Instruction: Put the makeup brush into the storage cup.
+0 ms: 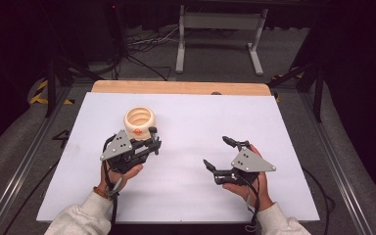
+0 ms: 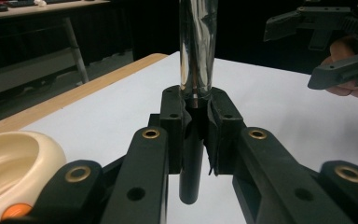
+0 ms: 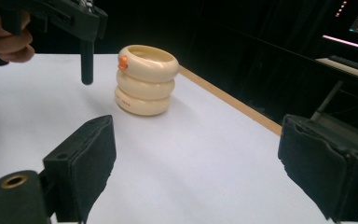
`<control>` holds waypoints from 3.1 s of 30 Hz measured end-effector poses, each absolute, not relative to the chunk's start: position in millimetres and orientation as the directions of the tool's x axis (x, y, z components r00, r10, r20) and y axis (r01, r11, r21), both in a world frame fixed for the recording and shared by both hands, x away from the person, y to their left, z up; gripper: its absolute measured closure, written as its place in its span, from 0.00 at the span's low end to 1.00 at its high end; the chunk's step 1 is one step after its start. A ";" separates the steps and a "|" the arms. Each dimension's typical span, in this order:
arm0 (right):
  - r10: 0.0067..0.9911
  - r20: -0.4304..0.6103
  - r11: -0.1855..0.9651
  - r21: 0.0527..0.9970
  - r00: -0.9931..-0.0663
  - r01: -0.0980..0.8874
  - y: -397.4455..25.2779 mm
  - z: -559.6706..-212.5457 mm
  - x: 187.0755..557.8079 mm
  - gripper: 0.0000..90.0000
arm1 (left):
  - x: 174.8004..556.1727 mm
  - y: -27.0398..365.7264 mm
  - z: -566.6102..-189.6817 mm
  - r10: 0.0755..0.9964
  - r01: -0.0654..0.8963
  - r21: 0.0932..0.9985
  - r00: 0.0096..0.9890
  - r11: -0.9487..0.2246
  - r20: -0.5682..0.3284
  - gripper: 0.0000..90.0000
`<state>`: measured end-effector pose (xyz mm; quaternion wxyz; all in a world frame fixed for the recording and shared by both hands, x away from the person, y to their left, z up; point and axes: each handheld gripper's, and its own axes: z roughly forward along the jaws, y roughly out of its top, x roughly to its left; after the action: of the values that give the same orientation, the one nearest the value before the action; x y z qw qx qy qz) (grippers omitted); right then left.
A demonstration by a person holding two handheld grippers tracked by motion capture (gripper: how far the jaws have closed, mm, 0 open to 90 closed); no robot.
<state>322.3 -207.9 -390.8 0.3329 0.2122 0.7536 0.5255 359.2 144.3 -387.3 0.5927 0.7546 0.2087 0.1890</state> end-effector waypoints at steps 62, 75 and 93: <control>0.767 -0.266 0.388 0.917 -0.584 0.092 -305.0 -429.4 275.9 0.13 | 447.2 189.0 -316.8 0.678 0.074 0.978 0.730 -0.195 0.080 0.88; 0.763 -0.261 0.388 0.917 -0.591 0.096 -304.8 -430.7 277.3 0.14 | 474.2 189.8 -339.2 0.709 0.140 0.971 0.704 -0.196 0.041 0.88; 0.753 -0.264 0.395 0.914 -0.603 0.094 -302.9 -430.9 276.8 0.14 | 483.3 188.9 -366.7 0.721 0.180 0.964 0.693 -0.197 0.018 0.88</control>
<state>276.8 -302.9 -430.9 0.3475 0.2786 0.7595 0.4741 483.3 188.9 -366.7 0.5542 0.7343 0.3070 0.2439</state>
